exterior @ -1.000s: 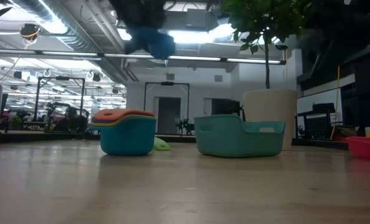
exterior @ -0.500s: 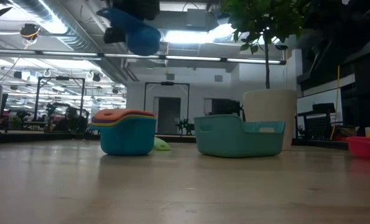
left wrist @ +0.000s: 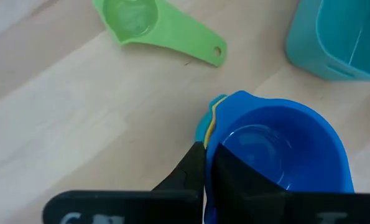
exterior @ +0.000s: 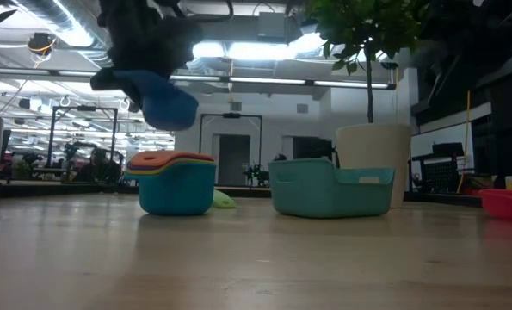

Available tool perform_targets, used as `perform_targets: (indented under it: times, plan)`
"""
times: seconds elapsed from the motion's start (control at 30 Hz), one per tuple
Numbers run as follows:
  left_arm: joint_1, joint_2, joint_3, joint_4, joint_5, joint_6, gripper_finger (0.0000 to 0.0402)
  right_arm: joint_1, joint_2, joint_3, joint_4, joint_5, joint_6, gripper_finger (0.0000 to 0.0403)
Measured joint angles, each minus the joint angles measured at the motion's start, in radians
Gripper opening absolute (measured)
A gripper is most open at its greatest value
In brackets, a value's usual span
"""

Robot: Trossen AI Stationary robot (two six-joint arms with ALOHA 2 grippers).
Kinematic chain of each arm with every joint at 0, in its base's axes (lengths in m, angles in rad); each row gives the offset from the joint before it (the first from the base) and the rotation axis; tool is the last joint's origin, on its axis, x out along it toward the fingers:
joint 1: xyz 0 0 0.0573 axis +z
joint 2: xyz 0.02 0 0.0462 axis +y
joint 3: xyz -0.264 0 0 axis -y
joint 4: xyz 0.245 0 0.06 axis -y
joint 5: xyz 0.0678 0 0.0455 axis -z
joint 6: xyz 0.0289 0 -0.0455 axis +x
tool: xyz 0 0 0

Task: Nest measuring cups in basket
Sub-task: Stack the blue measuring cup on top of the orange measuring cup, then stack the red measuring cup on top of the blue measuring cup

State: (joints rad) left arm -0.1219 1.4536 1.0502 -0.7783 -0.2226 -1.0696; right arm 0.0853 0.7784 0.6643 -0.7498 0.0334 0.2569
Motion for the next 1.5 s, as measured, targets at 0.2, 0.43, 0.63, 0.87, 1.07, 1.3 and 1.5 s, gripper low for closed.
perform_targets:
  times: [0.2, 0.43, 0.63, 0.87, 1.07, 1.3, 1.5]
  plan:
    - [-0.001, 0.000, -0.086, 0.144, 0.007, -0.056, 0.0004, 0.000, 0.000, 0.000, 0.001, 0.000, 0.000, 0.0118]
    - [-0.031, 0.000, -0.161, 0.283, 0.019, -0.108, 0.0006, 0.000, 0.000, 0.000, 0.001, 0.000, -0.001, 0.0118]
    - [-0.046, 0.000, -0.163, 0.289, 0.018, -0.108, 0.0007, 0.000, 0.000, 0.000, 0.001, 0.000, -0.003, 0.0118]
    - [-0.046, 0.000, -0.163, 0.289, 0.001, -0.108, 0.0024, 0.000, 0.000, 0.000, 0.001, 0.000, -0.003, 0.0118]
    - [-0.045, 0.000, -0.163, 0.288, -0.004, -0.108, 0.0041, 0.000, 0.000, 0.000, 0.001, 0.000, -0.003, 0.0118]
    - [-0.045, 0.000, -0.163, 0.290, -0.004, -0.109, 0.0076, 0.000, 0.000, 0.000, 0.001, 0.000, -0.003, 0.0118]
    - [-0.045, 0.000, -0.163, 0.290, -0.004, -0.108, 0.0101, 0.000, 0.000, 0.000, 0.001, 0.000, -0.003, 0.0118]
